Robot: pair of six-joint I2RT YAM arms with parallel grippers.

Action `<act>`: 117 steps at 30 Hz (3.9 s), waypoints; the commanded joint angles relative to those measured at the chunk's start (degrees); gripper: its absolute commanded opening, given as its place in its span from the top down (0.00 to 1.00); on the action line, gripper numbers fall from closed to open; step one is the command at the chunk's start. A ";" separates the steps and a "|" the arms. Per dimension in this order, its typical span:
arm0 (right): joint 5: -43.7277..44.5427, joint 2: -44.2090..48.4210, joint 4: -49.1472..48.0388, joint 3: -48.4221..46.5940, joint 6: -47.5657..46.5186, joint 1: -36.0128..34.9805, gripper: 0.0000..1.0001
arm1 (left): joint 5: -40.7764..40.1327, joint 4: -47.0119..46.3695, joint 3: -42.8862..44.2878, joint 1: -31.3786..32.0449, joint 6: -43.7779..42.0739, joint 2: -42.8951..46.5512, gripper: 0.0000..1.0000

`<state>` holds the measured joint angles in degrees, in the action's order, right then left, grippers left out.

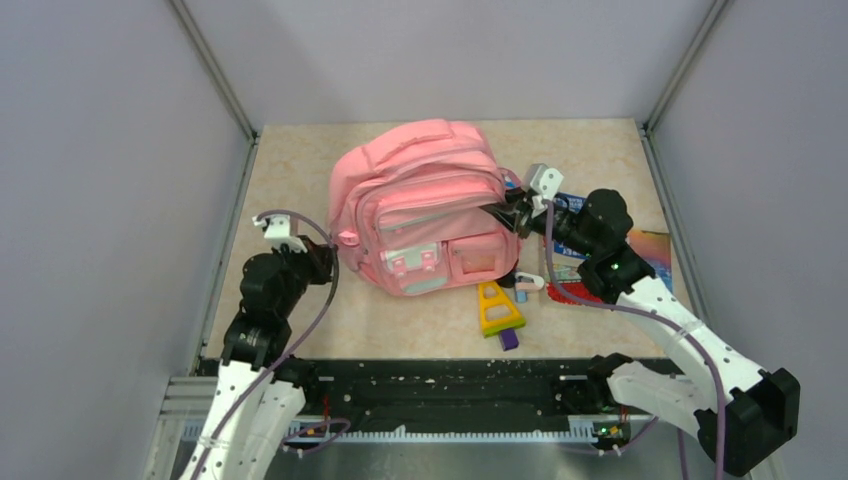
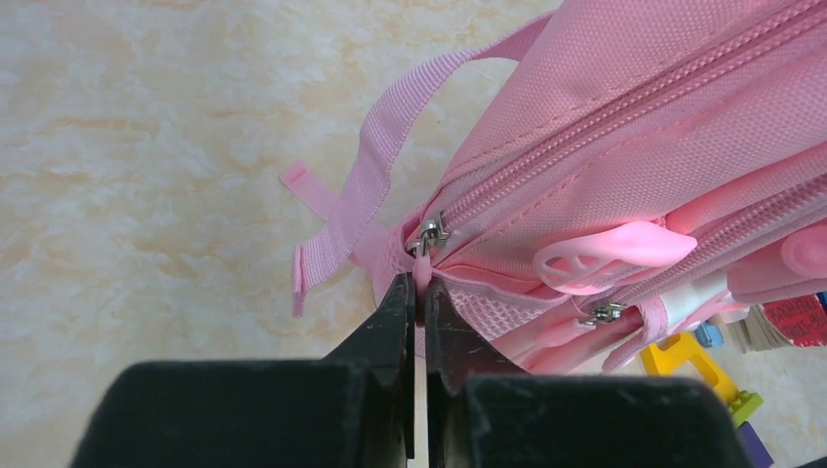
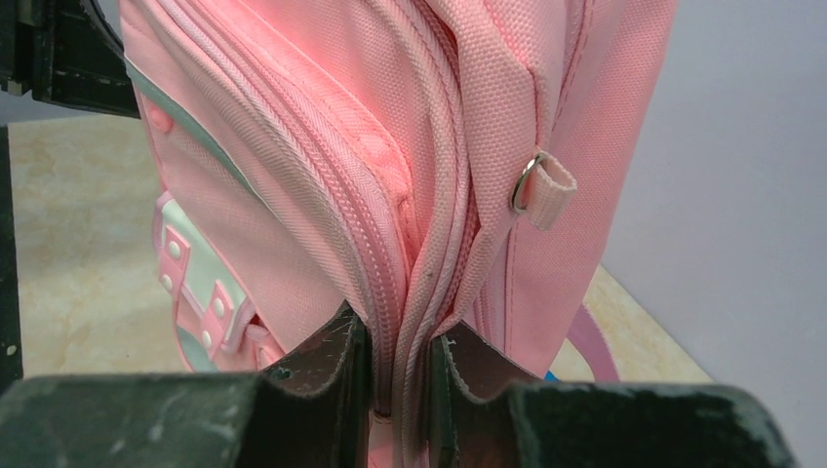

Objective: Pack the student bag
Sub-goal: Unzip the student bag at the center of the board.

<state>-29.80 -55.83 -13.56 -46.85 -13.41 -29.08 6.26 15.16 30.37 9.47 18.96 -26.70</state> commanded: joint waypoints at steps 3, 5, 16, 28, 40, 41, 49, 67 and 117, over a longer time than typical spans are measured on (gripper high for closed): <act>3.99 0.19 -3.77 -1.89 -7.23 0.25 1.00 | -3.26 7.02 12.54 -0.25 -1.85 -2.35 1.00; 4.89 -0.99 -3.33 -2.35 -8.64 0.25 1.00 | -2.23 9.48 14.79 -0.25 -3.60 -3.42 1.00; 4.75 -4.85 -2.55 -5.84 -12.29 0.25 1.00 | -4.28 17.67 22.24 -0.25 -15.89 -6.23 1.00; 4.92 -6.09 -3.66 -4.97 -11.16 0.25 1.00 | 1.41 15.43 18.62 -0.25 -10.81 -4.77 1.00; 4.80 -3.93 -5.96 -0.53 -8.39 0.25 1.00 | -8.64 18.07 12.42 -0.25 3.00 -0.46 0.75; 4.91 -3.79 -5.81 -0.57 -8.57 0.25 1.00 | -9.42 18.81 12.35 -0.25 3.26 -0.58 0.68; 4.12 -5.25 -5.71 -5.13 -11.98 0.25 1.00 | -7.80 21.22 12.68 -0.25 1.98 -0.32 0.46; -3.60 -11.47 32.30 -34.27 -35.03 0.21 1.00 | 16.03 18.37 13.79 -0.25 -9.29 -2.56 0.43; -4.89 -4.75 21.21 -30.77 -23.04 0.25 1.00 | 26.25 -35.08 -18.54 0.81 6.02 -5.10 0.50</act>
<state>-30.68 -63.72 19.38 -73.52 -36.38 -29.06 30.94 -14.74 13.39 9.82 25.41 -32.49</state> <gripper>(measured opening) 0.177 0.479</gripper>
